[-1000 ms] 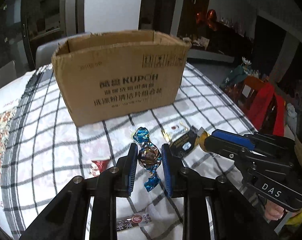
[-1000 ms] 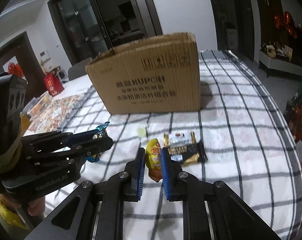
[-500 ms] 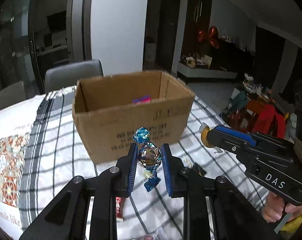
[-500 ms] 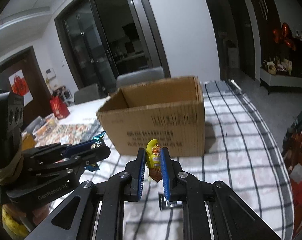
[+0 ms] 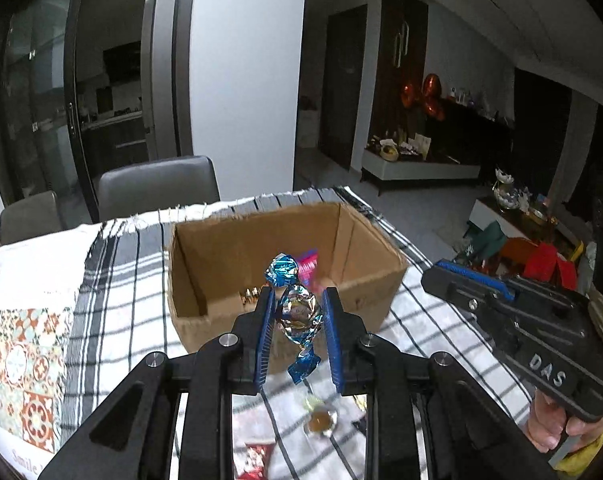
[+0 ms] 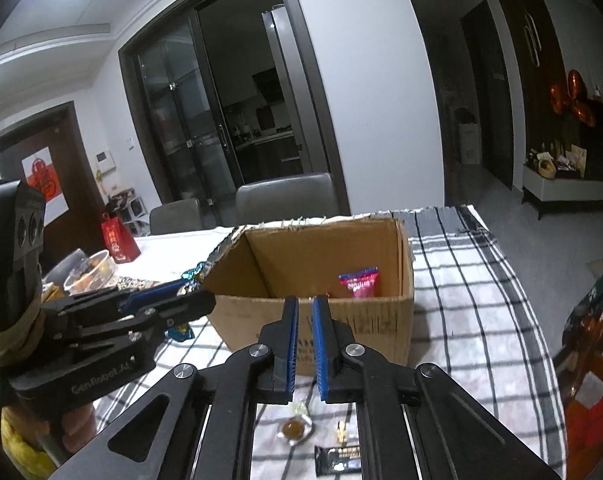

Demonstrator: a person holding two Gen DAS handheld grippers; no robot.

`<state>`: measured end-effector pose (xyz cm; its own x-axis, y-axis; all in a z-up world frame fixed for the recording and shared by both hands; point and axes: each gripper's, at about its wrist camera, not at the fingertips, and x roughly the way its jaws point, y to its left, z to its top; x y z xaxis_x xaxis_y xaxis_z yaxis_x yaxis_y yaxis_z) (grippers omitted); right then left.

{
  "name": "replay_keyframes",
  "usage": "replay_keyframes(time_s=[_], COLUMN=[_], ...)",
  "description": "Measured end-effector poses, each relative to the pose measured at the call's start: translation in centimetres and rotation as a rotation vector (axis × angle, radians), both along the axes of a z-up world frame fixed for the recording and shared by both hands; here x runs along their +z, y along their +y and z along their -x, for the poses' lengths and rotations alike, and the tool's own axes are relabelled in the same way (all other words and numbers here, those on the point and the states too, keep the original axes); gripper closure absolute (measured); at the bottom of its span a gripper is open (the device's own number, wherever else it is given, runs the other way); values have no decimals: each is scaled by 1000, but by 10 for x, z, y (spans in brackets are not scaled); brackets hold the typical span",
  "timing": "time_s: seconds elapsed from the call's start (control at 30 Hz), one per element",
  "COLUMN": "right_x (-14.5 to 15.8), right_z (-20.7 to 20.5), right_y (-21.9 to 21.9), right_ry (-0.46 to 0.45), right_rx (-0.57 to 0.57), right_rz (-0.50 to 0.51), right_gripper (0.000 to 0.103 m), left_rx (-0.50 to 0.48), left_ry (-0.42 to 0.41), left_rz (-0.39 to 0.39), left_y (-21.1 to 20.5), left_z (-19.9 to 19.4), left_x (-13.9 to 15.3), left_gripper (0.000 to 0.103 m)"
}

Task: Organize snacks
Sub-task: 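Carry both items over the box and open both tools to drop them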

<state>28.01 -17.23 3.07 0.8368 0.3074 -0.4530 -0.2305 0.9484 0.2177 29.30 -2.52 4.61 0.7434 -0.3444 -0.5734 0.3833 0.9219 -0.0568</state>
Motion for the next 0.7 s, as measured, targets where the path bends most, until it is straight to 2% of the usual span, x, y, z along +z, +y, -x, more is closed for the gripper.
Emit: replay_keyframes(time_s=[0.3,0.43,0.47,0.5,0.57,0.7], right_x=[10,8,7,6,4,-1], right_z=[-27,-39,-41,-44,-46,-42], right_y=[4,3,1,1,0,2], right_ry=[-9,8,12,20,27,29], right_rx=[3,-10,-11,-12,-13,-6], right_rz=[18,6,2,-2,-5,2], right_gripper=[94,94,94,94,94,94], left_rx=[7,8,15,26,27,39], left_ry=[-18,-20,-24,-23,-33,-37], left_rz=[-34,-74,-91,-106,-105,-95], left_y=[-5,-13,-14,-15,-13,-5], left_z=[-43,-63,-67,-69,-69,-58], left_x=[15,15,13,12,12,10], left_gripper=[79,78,70,56,52,52])
